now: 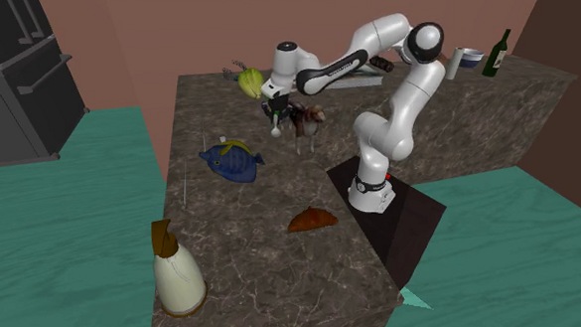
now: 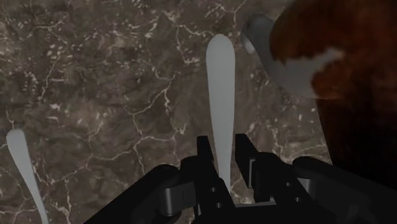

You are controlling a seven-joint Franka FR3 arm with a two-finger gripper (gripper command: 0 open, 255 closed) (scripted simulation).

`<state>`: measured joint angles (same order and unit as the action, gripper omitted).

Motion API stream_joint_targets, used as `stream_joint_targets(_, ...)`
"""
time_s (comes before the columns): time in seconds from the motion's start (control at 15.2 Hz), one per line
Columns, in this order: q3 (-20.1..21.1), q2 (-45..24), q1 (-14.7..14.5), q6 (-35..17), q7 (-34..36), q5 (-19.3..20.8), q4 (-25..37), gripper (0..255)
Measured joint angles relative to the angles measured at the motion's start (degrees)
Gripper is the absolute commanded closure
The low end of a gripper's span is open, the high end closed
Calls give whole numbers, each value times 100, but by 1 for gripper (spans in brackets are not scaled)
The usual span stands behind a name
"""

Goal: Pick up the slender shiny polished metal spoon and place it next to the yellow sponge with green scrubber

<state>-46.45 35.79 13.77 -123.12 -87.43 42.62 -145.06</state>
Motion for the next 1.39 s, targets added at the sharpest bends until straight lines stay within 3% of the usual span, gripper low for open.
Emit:
stream_joint_targets(0.33, -828, -556, -265, -359, -646, -95, 545, 255)
stream_joint_targets(1.39, -1813, -1476, -697, -1789, -558, 8, 68, 255)
